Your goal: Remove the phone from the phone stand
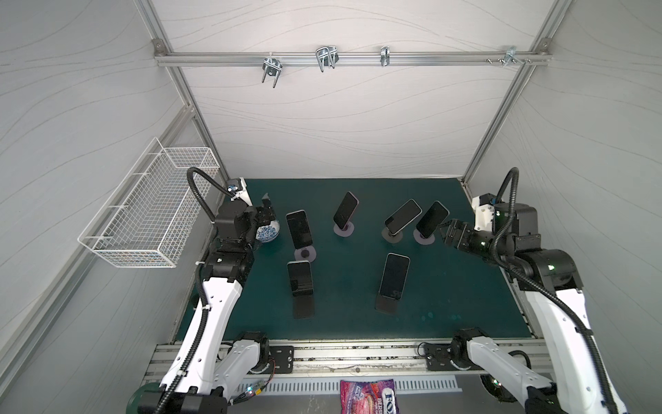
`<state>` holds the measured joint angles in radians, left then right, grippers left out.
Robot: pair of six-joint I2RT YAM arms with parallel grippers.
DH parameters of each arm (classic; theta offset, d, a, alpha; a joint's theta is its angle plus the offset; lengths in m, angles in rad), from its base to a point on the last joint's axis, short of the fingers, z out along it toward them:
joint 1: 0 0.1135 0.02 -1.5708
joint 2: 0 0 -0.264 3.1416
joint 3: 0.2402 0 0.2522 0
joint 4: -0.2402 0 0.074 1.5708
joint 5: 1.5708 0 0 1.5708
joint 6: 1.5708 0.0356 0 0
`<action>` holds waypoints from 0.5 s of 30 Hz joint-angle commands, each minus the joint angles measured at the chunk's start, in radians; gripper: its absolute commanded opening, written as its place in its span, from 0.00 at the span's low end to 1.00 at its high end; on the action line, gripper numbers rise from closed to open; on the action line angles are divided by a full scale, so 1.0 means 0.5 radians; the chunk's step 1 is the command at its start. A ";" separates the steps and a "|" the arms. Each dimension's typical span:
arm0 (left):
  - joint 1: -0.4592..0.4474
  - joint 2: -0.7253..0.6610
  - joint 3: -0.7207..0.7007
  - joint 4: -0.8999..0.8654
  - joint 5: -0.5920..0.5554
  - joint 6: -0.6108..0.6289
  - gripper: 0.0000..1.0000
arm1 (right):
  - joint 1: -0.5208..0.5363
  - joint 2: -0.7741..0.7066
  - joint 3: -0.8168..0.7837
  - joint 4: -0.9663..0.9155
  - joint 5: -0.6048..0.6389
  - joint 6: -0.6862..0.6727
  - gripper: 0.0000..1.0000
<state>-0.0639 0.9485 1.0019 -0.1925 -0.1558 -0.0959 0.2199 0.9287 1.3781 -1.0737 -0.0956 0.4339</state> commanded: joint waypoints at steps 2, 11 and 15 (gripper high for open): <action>-0.124 -0.008 0.245 -0.209 0.219 0.182 0.84 | 0.181 0.072 0.193 -0.494 -0.027 0.145 0.81; -0.345 -0.105 0.322 -0.427 0.627 0.380 0.85 | 1.053 0.130 0.261 -0.755 0.463 0.691 0.84; -0.412 -0.212 0.226 -0.481 0.912 0.504 0.85 | 1.476 0.177 0.154 -0.749 0.760 0.996 0.85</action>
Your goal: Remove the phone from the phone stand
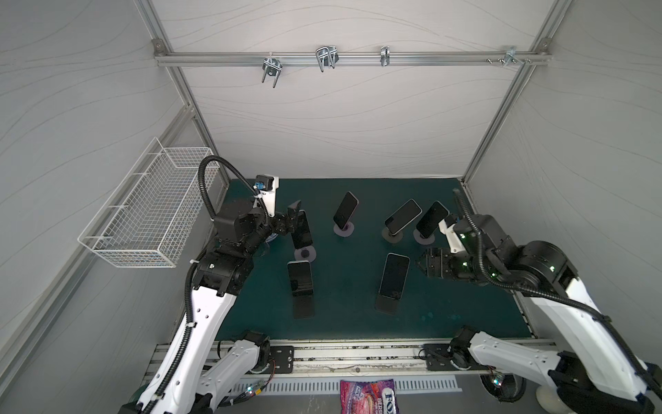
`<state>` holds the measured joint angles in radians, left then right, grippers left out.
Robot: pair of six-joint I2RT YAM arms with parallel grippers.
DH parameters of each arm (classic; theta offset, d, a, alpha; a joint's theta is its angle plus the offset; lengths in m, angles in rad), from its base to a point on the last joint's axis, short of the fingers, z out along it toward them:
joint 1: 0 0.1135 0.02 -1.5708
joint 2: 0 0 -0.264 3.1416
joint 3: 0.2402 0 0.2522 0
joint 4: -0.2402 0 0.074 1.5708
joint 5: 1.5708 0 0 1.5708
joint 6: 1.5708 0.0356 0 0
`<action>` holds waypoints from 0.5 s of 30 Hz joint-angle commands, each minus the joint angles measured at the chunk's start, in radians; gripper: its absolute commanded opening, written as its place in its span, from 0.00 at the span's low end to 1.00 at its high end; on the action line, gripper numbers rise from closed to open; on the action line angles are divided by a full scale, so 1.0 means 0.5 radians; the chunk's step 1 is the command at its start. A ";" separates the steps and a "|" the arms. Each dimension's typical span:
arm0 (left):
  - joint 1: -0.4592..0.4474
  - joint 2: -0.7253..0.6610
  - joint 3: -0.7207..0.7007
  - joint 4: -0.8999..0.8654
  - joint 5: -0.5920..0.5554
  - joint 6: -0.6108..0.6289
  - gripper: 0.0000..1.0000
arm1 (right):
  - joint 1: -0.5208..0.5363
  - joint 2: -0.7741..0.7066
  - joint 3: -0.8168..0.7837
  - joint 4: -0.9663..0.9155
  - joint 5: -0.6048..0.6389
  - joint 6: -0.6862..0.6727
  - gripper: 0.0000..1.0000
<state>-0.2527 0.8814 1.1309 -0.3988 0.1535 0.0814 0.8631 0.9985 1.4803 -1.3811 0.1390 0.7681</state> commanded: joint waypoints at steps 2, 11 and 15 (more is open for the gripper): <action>-0.038 -0.144 -0.118 -0.077 0.432 0.196 0.85 | 0.350 0.086 -0.090 -0.104 0.417 0.435 0.87; -0.038 -0.458 -0.555 -0.018 0.804 0.356 0.85 | 0.507 0.312 -0.268 0.126 0.446 0.606 0.89; -0.038 -0.604 -0.677 0.017 0.959 0.399 0.86 | 0.507 0.339 -0.365 0.190 0.454 0.701 0.90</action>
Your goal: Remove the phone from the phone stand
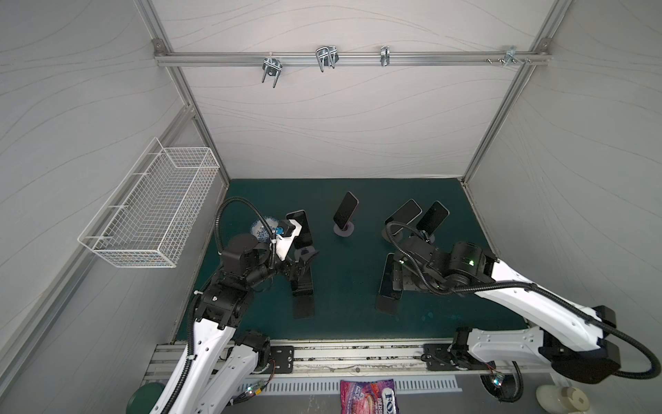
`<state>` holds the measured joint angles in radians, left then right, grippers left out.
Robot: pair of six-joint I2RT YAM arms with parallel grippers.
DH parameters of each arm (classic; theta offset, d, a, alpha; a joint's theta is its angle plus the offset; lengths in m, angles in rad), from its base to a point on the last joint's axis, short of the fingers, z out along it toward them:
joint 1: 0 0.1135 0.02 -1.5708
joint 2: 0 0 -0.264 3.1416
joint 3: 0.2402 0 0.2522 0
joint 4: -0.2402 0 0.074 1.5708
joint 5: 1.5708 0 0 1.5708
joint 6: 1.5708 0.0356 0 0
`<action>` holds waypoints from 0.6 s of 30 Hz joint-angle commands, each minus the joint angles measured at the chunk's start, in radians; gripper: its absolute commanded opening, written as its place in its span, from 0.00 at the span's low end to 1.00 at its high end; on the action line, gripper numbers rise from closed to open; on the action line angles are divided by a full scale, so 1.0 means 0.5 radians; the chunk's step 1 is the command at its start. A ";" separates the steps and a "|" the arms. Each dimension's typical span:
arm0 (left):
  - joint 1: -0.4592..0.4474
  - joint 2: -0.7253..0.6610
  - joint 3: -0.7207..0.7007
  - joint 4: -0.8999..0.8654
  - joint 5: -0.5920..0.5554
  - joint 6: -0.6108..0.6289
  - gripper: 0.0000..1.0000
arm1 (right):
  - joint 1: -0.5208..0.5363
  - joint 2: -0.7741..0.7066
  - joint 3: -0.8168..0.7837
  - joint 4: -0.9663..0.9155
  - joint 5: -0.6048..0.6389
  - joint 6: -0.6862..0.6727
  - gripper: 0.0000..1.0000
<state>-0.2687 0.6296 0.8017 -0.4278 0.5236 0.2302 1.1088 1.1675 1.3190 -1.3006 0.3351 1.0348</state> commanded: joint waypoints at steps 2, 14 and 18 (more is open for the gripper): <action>-0.009 -0.148 -0.078 0.102 0.292 0.088 0.86 | 0.013 0.015 -0.086 0.053 0.074 0.189 0.92; -0.054 -0.174 -0.374 0.400 0.430 -0.099 0.86 | -0.116 0.139 -0.229 0.238 0.081 0.158 0.94; -0.074 -0.170 -0.404 0.419 0.458 -0.096 0.86 | -0.149 0.195 -0.239 0.305 0.091 0.097 0.96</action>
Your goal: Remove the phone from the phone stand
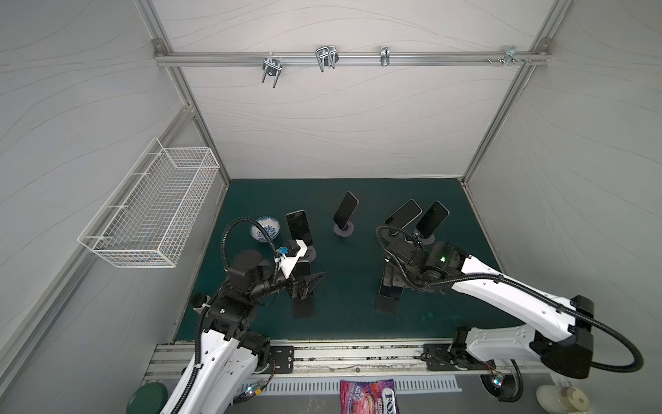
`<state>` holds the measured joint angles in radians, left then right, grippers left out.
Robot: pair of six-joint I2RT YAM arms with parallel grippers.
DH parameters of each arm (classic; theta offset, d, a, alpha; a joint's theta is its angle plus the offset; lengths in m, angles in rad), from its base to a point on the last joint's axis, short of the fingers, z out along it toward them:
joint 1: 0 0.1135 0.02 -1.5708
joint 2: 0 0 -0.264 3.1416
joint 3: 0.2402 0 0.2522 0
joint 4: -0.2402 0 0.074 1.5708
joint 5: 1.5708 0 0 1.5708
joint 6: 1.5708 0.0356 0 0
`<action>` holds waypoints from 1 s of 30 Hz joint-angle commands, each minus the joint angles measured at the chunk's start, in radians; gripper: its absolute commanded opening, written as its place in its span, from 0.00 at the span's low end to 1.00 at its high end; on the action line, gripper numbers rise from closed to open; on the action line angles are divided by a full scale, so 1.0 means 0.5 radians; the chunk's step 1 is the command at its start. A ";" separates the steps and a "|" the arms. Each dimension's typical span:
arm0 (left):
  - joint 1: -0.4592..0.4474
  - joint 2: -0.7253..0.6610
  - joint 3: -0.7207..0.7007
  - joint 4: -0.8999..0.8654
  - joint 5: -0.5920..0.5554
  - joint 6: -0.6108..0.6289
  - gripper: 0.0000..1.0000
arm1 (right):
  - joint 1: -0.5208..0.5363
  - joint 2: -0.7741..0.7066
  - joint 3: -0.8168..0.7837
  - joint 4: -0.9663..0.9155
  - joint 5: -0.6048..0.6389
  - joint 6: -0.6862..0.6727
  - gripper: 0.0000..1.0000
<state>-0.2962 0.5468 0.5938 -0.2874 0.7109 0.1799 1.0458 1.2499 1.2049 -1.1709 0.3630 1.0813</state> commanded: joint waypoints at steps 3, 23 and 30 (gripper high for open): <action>-0.038 0.010 0.019 0.130 0.120 0.022 0.91 | -0.065 0.064 -0.028 0.085 0.032 -0.055 0.99; -0.113 0.061 -0.031 0.196 0.037 0.051 0.97 | -0.137 0.111 -0.088 0.204 0.105 -0.080 0.96; -0.113 -0.008 -0.061 0.206 -0.056 0.076 0.95 | -0.149 0.144 -0.087 0.248 0.131 -0.094 0.93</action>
<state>-0.3481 0.5667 0.5652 -0.2283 0.7063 0.1913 0.9787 1.3102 1.1534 -1.0504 0.3988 1.0241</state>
